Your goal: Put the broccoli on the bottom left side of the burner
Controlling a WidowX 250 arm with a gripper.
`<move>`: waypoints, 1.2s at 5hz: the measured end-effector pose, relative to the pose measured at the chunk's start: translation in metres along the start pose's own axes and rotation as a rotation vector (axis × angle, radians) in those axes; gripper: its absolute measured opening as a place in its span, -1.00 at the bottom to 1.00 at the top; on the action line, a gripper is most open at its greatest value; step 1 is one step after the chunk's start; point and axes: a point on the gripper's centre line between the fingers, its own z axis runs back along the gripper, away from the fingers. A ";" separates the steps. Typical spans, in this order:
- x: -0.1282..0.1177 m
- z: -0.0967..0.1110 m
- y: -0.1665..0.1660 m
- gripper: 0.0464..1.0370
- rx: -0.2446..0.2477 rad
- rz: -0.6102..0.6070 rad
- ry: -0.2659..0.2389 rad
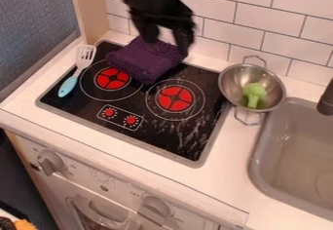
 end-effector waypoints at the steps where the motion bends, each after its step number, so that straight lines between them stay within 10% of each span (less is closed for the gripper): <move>1: 0.015 -0.017 -0.029 0.92 -0.075 -0.060 0.008; 3: 0.039 -0.051 -0.076 0.92 -0.140 -0.144 0.043; 6: 0.024 -0.096 -0.064 0.92 -0.005 -0.208 0.112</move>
